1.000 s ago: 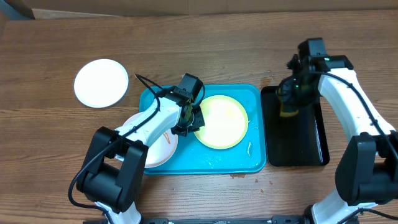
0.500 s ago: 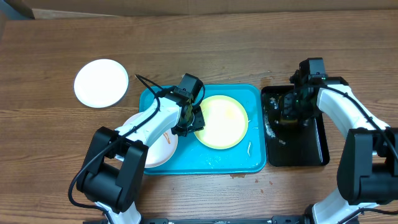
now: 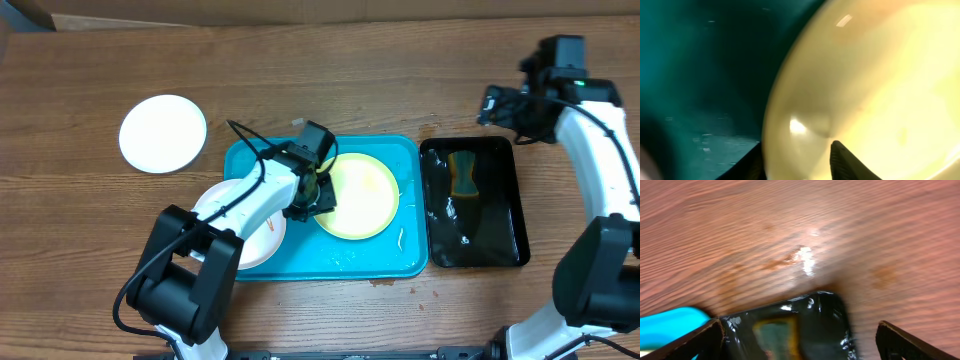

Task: Clean dirty plates on tray and stack at the side
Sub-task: 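Return the sponge to the basin, release it, raise right gripper, then lift the yellow-green plate with the left gripper, tip it over basin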

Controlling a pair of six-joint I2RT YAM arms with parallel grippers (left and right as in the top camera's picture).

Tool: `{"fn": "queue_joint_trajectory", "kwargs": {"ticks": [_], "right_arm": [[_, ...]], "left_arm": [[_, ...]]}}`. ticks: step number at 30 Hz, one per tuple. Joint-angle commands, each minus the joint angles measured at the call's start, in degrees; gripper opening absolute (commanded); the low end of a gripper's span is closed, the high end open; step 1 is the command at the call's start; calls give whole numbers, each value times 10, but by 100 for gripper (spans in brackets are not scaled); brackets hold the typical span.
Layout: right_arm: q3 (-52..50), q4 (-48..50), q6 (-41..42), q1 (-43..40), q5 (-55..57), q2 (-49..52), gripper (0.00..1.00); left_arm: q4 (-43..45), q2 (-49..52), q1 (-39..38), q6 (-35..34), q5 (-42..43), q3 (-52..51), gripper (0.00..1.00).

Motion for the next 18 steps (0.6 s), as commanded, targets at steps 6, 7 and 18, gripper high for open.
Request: {"fn": "queue_joint_trajectory", "kwargs": {"ticks": [6, 7, 18], "right_arm": [[2, -11, 6, -59, -1, -2, 100], [2, -11, 6, -61, -1, -2, 100], [2, -11, 6, -61, -1, -2, 100]], "left_arm": [[3, -6, -15, 0, -29, 8, 38], [1, -6, -15, -2, -28, 8, 35], [1, -3, -6, 5, -26, 4, 4]]}}
